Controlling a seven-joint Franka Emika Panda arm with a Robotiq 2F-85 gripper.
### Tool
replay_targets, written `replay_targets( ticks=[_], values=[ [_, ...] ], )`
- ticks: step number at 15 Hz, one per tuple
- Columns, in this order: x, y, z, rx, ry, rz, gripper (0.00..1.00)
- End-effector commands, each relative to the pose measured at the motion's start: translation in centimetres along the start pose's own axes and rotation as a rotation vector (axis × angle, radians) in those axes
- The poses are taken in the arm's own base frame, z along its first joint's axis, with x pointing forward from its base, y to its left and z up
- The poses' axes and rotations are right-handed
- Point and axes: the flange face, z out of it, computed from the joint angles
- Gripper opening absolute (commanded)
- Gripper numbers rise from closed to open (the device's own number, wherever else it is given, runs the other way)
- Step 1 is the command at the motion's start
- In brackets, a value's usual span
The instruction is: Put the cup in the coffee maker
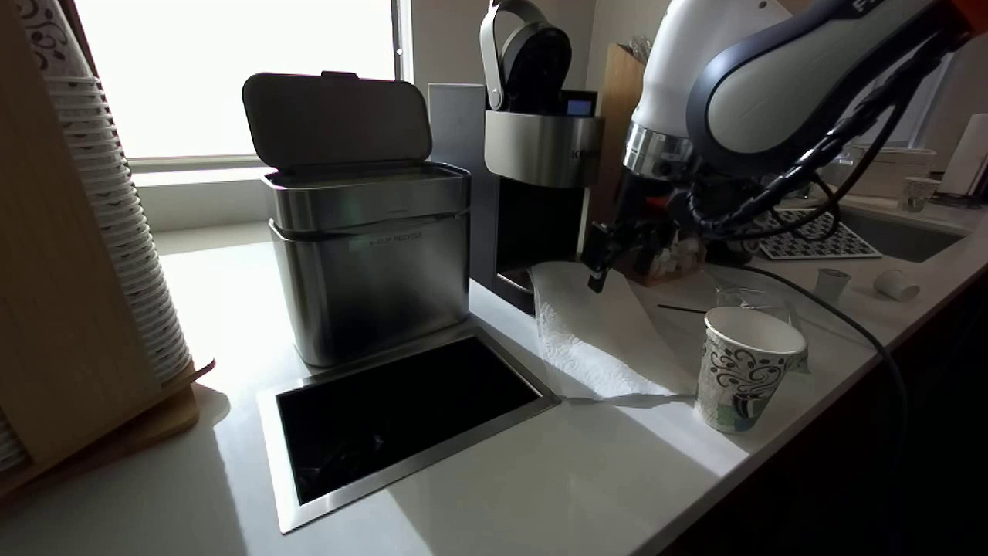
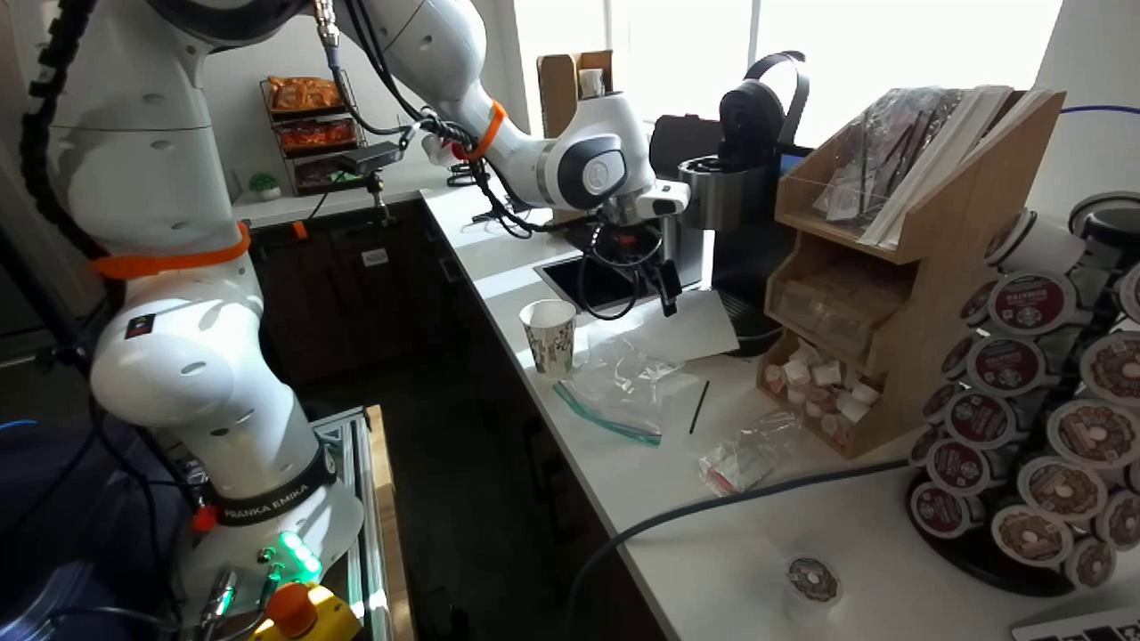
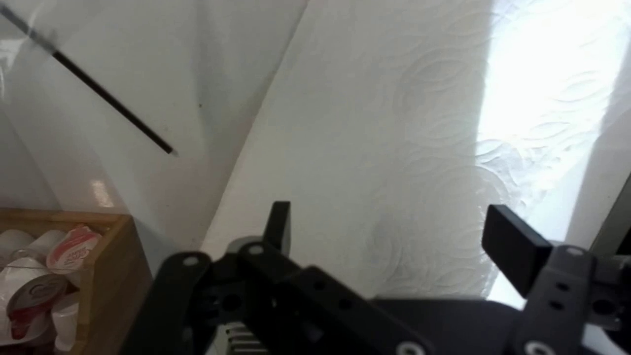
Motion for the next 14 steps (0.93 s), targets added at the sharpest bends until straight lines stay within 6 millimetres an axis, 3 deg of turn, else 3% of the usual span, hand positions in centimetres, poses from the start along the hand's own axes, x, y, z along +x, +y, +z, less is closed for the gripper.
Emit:
replay_targets(
  ticks=[1,6,7,8,14],
  values=[
    [-0.1,-0.2,0.9,0.004,0.002,-0.044,1.00],
    [-0.6,-0.6,3.2,-0.004,-0.024,-0.081,1.00],
    [-0.6,-0.6,3.6,-0.001,-0.026,-0.081,0.75],
    [-0.7,-0.7,4.0,0.001,-0.030,-0.081,0.74],
    [-0.6,-0.6,5.1,0.015,0.008,-0.091,0.27]
  ],
)
